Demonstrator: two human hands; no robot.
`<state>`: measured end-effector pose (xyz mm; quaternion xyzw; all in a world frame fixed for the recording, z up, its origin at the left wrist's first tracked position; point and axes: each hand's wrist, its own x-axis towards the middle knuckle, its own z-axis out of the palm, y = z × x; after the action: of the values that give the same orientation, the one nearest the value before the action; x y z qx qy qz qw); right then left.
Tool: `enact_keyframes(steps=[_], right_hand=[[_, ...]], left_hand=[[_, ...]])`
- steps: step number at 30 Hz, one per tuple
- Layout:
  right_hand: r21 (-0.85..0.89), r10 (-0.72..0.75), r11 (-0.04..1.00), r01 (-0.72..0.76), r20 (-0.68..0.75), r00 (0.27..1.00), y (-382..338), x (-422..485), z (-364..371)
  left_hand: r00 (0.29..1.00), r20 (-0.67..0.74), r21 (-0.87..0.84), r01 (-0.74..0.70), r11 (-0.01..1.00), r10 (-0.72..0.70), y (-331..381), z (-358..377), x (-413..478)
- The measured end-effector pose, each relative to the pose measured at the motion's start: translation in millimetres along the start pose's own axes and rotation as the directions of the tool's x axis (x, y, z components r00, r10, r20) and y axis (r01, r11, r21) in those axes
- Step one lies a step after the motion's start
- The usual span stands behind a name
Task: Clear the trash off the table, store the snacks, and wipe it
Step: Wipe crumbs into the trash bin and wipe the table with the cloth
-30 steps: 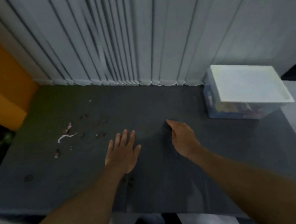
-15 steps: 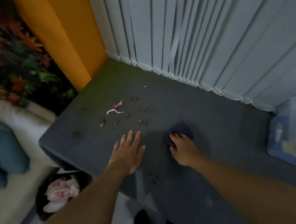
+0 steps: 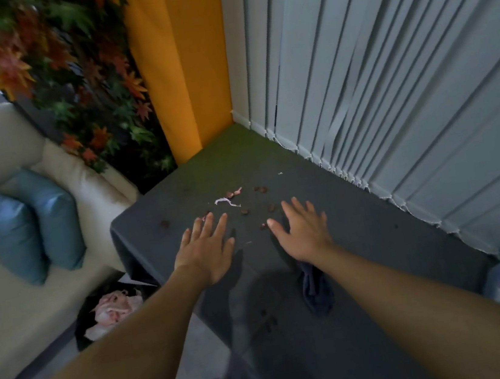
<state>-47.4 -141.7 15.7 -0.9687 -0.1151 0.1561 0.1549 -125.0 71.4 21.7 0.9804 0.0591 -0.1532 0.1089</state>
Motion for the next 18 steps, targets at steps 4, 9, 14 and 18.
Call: enact_keyframes(steps=[4, 9, 14, 18], right_hand=[[-0.035, -0.064, 0.997, 0.063, -0.021, 0.998, -37.7, 12.0, -2.5], [-0.051, -0.138, 0.989, 0.136, -0.029, 0.99, -95.0, 26.9, 4.5], [-0.04, -0.25, 0.967, 0.25, 0.008, 0.968, -176.6, 42.7, 25.5], [-0.008, -0.325, 0.946, 0.325, 0.013, 0.946, -242.1, 49.6, 49.5]], left_hand=[[0.997, -0.044, -0.048, 0.061, 0.997, -0.063, -28.3, -15.6, -4.5], [0.991, -0.073, -0.063, 0.105, 0.992, -0.109, -81.8, -29.6, -9.9], [0.981, -0.072, -0.088, 0.171, 0.981, -0.178, -161.1, -42.1, -22.8], [0.969, -0.077, -0.099, 0.227, 0.969, -0.235, -226.7, -45.5, -37.3]])
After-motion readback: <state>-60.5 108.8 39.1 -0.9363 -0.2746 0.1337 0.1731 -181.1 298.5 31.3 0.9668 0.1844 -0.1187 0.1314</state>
